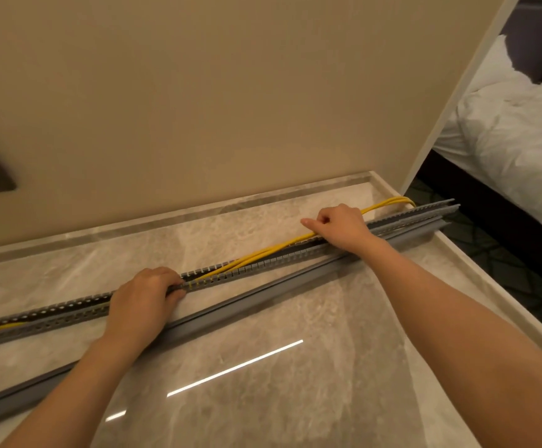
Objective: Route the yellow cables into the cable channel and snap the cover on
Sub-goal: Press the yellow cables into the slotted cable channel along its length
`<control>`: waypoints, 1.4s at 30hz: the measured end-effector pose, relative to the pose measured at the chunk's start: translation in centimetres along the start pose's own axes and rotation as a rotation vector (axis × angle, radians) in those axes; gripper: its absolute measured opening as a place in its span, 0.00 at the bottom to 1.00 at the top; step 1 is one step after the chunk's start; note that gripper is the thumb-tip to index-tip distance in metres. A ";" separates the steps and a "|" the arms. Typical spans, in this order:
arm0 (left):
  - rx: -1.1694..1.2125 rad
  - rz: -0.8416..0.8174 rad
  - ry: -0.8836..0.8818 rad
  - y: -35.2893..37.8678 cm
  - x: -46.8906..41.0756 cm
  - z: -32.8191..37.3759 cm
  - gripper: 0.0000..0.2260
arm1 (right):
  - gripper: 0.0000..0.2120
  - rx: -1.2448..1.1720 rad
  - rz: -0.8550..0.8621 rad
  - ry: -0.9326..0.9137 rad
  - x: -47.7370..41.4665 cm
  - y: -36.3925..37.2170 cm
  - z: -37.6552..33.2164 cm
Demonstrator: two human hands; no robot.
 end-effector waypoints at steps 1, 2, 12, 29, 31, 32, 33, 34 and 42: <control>0.002 -0.001 -0.003 0.0 0.0 0.0 0.03 | 0.22 -0.023 0.049 0.004 -0.1 -0.7 -0.1; 0.002 -0.004 -0.005 0.0 0.0 0.1 0.03 | 0.22 -0.054 0.095 0.009 -0.1 -1.4 0.0; 0.040 -0.002 -0.023 -0.2 0.3 0.2 0.04 | 0.20 -0.106 0.347 0.070 3.0 -2.0 0.0; 0.188 0.041 0.055 -1.1 1.3 1.2 0.11 | 0.13 -0.055 0.239 0.100 2.5 2.4 -2.4; 0.173 0.022 0.131 -0.7 1.0 3.6 0.13 | 0.14 0.089 0.151 0.050 2.5 3.3 -2.5; 0.170 0.002 0.159 -0.3 0.9 4.9 0.14 | 0.15 0.136 0.127 0.032 2.6 3.6 -2.6; 0.160 -0.014 0.184 0.1 0.8 6.2 0.15 | 0.15 0.159 0.109 0.025 2.8 3.9 -2.6; 0.145 -0.025 0.206 0.6 0.6 7.4 0.17 | 0.16 0.165 0.093 0.021 2.8 4.0 -2.5; -0.127 -0.036 0.177 3.0 -0.5 12.2 0.19 | 0.24 0.241 -0.046 0.001 2.4 5.4 -2.2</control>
Point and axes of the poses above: each hand's wrist, its own x-axis away from the middle knuckle, its own y-axis out of the palm, z = x × y, the point moved 7 cm from there along -x, towards the middle knuckle, and after that the axes turned 4 degrees about z, right-handed, at the moved point
